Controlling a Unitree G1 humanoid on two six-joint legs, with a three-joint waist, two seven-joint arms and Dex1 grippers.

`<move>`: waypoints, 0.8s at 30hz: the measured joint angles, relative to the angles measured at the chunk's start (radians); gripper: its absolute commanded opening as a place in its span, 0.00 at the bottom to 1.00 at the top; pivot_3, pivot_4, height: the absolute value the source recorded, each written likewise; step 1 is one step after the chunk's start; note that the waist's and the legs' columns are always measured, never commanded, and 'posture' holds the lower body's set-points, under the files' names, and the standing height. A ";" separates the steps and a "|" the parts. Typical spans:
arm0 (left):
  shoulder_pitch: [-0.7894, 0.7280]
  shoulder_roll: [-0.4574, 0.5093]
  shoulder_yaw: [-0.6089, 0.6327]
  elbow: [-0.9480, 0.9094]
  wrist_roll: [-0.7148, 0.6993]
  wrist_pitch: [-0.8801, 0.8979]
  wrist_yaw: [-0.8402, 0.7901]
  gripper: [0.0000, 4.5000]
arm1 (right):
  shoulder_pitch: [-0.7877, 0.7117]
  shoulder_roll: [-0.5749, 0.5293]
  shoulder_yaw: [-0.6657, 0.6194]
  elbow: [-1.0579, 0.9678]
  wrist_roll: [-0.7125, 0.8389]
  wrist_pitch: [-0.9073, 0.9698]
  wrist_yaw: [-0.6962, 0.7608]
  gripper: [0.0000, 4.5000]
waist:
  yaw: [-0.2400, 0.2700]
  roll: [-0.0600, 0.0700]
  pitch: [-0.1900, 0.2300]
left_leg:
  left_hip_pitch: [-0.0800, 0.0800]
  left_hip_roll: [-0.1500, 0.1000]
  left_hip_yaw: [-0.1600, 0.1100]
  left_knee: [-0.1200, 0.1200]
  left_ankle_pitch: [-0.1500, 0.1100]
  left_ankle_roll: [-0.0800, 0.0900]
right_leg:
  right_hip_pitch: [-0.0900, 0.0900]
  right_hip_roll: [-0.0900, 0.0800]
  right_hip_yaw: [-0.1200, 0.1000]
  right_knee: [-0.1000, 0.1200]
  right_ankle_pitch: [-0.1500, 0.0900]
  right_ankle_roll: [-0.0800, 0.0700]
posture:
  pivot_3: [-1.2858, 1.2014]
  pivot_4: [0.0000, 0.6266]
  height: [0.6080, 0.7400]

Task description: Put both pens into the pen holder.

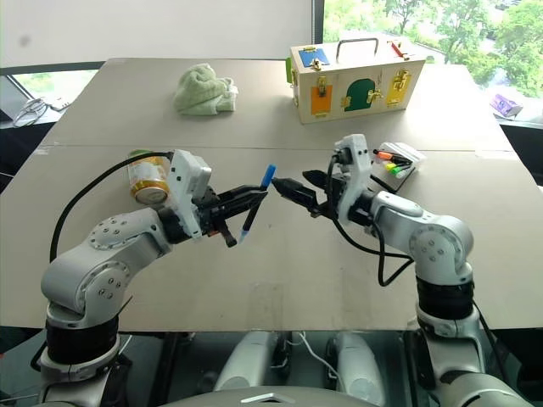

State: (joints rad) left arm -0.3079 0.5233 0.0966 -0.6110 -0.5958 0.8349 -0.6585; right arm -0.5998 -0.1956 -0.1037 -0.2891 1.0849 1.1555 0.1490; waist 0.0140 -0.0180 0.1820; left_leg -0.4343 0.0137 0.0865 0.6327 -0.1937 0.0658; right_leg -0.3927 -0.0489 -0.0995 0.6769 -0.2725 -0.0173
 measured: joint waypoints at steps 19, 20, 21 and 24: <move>-0.007 -0.026 -0.059 0.041 -0.051 -0.127 -0.029 0.46 | -0.044 -0.037 -0.048 0.021 0.252 0.051 -0.160 0.02 | -0.002 0.000 0.000 | -0.001 0.000 0.001 -0.001 0.002 0.005 | -0.002 0.002 0.001 0.001 0.000 0.001 | 0.52 0.24 1.00; -0.010 -0.018 -0.051 0.040 -0.070 -0.123 -0.032 0.60 | -0.042 -0.058 -0.059 0.010 0.232 0.026 -0.162 0.02 | -0.001 0.000 0.000 | -0.001 0.000 0.001 -0.001 0.002 0.005 | -0.002 0.002 0.001 0.001 -0.001 0.002 | 0.52 0.24 1.00; -0.010 -0.013 -0.043 0.039 -0.082 -0.120 -0.034 0.69 | -0.042 -0.086 -0.070 -0.003 0.211 0.007 -0.161 0.02 | 0.000 0.000 0.000 | -0.001 0.000 0.001 -0.001 0.002 0.005 | -0.002 0.002 0.001 0.001 -0.001 0.002 | 0.52 0.24 1.00; -0.010 0.033 -0.020 0.041 -0.124 -0.089 -0.045 0.98 | -0.032 -0.267 -0.084 -0.087 0.105 -0.045 -0.101 0.02 | 0.003 0.000 0.000 | -0.003 0.000 0.001 -0.001 0.002 0.006 | -0.003 0.002 0.001 0.000 -0.002 0.004 | 0.52 0.24 1.00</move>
State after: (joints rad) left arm -0.3176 0.5561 0.0762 -0.5697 -0.7194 0.7456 -0.7034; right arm -0.6322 -0.4623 -0.1874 -0.3759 1.1894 1.1104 0.0482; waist 0.0168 -0.0176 0.1825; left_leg -0.4369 0.0138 0.0875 0.6321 -0.1921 0.0720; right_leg -0.3956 -0.0473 -0.0987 0.6766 -0.2747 -0.0130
